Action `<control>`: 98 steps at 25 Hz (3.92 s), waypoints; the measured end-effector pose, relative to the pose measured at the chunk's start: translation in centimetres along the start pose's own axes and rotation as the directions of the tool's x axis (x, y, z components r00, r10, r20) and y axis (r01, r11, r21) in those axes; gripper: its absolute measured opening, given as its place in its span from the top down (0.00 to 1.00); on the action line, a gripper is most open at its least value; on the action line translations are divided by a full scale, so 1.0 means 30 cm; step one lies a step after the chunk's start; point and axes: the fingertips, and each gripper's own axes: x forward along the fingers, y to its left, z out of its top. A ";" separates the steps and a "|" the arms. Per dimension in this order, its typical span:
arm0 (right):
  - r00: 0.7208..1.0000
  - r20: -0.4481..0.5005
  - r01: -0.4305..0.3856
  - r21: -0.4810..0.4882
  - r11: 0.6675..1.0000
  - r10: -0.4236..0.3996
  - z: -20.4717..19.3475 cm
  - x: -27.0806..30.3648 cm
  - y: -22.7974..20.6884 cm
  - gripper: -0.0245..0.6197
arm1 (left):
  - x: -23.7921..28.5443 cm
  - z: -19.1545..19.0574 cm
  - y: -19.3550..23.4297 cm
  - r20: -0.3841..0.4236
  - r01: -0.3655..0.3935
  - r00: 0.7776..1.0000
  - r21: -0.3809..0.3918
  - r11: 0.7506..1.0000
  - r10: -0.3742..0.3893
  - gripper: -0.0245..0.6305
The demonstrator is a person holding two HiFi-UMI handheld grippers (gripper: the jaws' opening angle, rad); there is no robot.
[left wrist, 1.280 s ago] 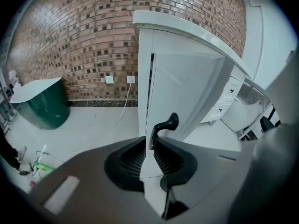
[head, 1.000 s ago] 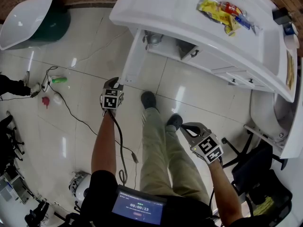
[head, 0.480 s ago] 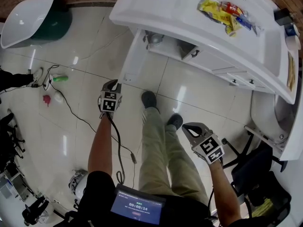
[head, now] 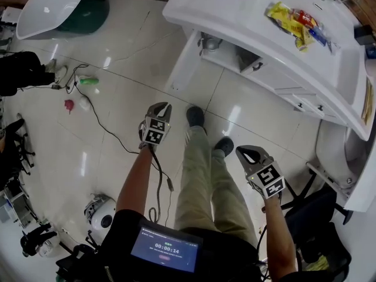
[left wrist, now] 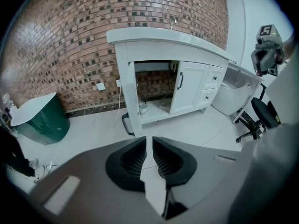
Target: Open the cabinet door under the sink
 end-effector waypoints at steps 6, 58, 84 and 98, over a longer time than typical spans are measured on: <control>0.998 0.060 0.025 -0.029 0.999 -0.024 0.159 -0.116 0.015 0.98 | -0.156 0.158 -0.169 0.068 0.071 0.995 0.047 0.996 -0.074 0.90; 0.928 0.363 0.110 -0.059 0.992 -0.081 0.264 -0.450 1.161 0.98 | -1.749 0.258 -0.663 0.550 0.384 0.754 0.077 0.920 -0.360 0.94; 0.880 0.439 0.155 0.102 0.983 -0.184 0.113 -0.657 1.348 0.98 | -1.869 0.101 -1.066 0.488 0.602 0.624 0.197 0.774 -0.610 0.94; 0.843 0.490 0.176 0.136 0.975 -0.220 -0.044 -0.918 1.233 0.98 | -1.915 0.184 -1.423 0.460 0.652 0.586 0.220 0.725 -0.667 0.94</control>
